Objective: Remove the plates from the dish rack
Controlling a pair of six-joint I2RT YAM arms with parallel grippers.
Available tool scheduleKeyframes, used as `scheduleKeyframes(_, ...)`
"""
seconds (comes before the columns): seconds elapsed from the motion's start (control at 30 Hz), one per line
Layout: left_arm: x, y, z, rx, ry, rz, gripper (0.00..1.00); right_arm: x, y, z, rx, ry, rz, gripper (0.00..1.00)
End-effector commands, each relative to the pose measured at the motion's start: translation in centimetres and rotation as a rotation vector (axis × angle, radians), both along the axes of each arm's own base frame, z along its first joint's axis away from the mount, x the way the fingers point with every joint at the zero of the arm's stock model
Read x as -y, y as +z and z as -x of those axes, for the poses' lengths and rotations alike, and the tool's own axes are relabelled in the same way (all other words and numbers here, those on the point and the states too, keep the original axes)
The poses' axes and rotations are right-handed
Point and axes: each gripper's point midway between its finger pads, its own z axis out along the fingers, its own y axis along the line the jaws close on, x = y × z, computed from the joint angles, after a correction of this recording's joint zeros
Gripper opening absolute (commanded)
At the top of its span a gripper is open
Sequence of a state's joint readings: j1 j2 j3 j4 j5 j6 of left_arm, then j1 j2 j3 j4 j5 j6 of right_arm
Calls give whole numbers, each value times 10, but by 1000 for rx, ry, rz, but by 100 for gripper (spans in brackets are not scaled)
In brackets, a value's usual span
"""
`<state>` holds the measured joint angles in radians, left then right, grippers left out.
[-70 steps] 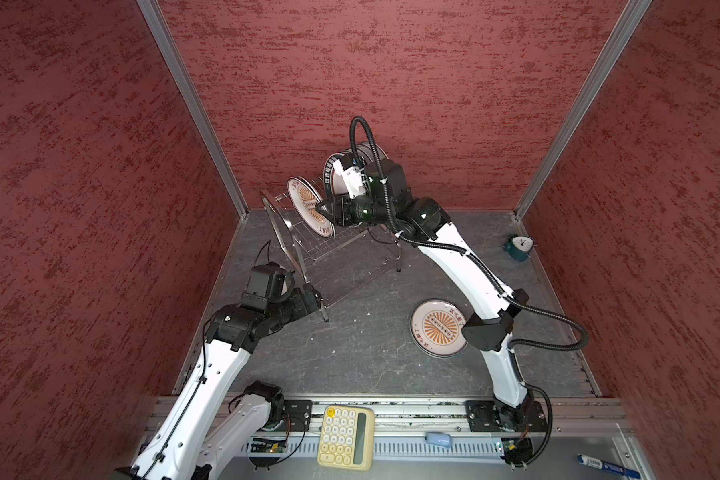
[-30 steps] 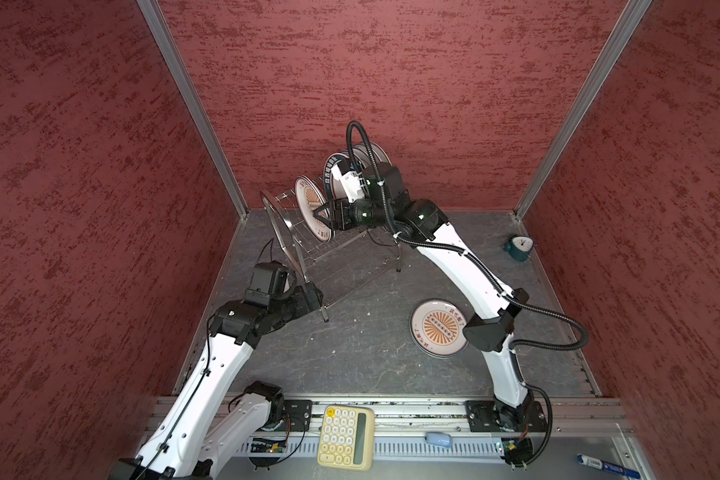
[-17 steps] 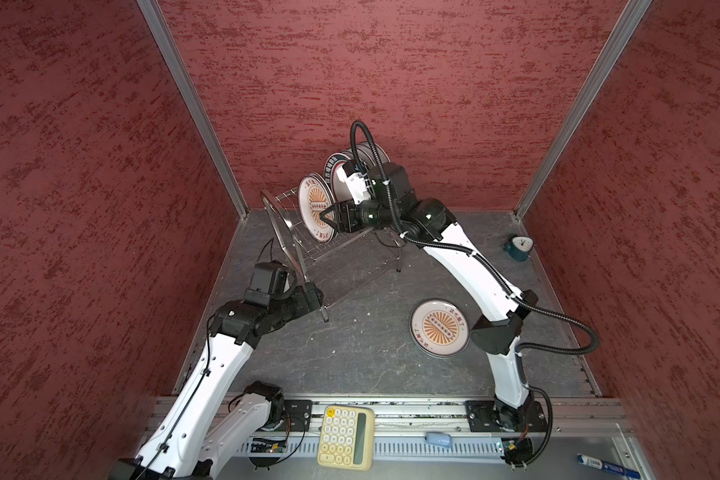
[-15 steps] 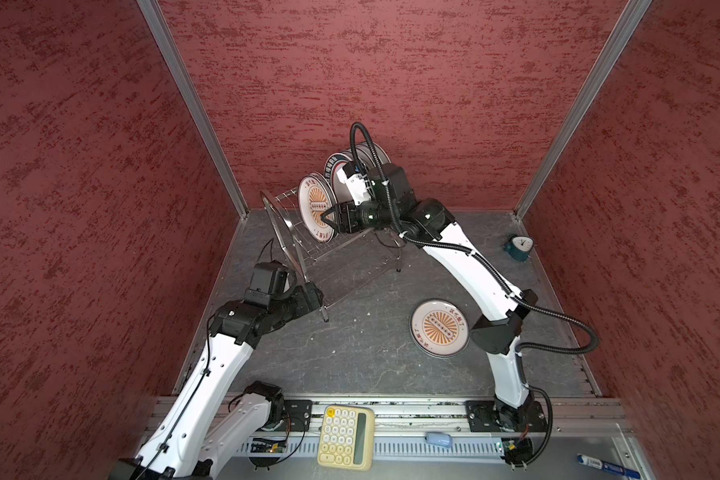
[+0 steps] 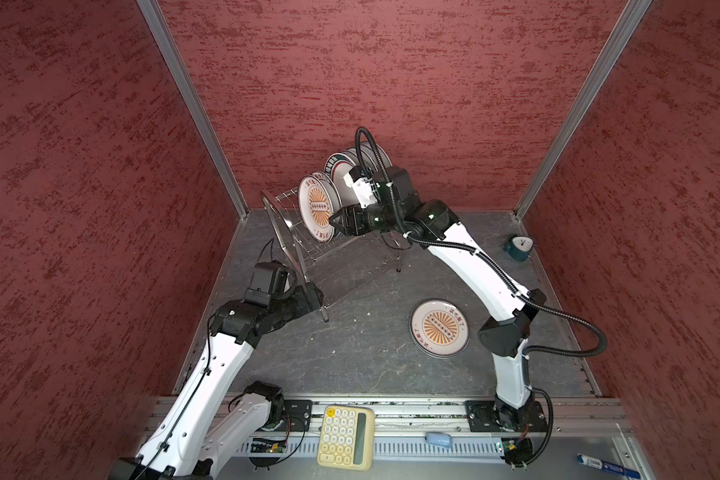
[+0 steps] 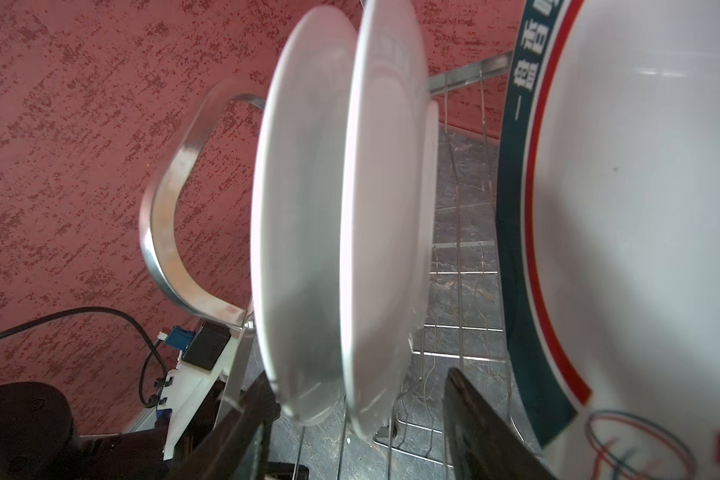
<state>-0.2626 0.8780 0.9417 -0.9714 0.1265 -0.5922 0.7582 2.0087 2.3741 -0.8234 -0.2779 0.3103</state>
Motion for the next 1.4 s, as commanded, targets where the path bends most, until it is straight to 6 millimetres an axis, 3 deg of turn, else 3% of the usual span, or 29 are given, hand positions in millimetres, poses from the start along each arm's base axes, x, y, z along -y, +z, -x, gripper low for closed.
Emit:
scheduleKeyframes(0.0,-1,3,-2,18,-2,-3,99,12,39,5,76,-2,-75,65)
scheduleKeyframes(0.23,-2,3,-1,16,1,-4,99,16,51,3,93,-18,-101,64)
scheduleKeyframes(0.6,-3,4,-1,19,3,-11,99,9,48,-17,102,-69,-73,52)
scheduleKeyframes(1.0,-4,5,0,20,6,-8,99,6,28,-33,112,-155,0,46)
scheduleKeyframes(1.37,-6,3,3,18,14,-9,99,-10,12,-33,173,-220,82,34)
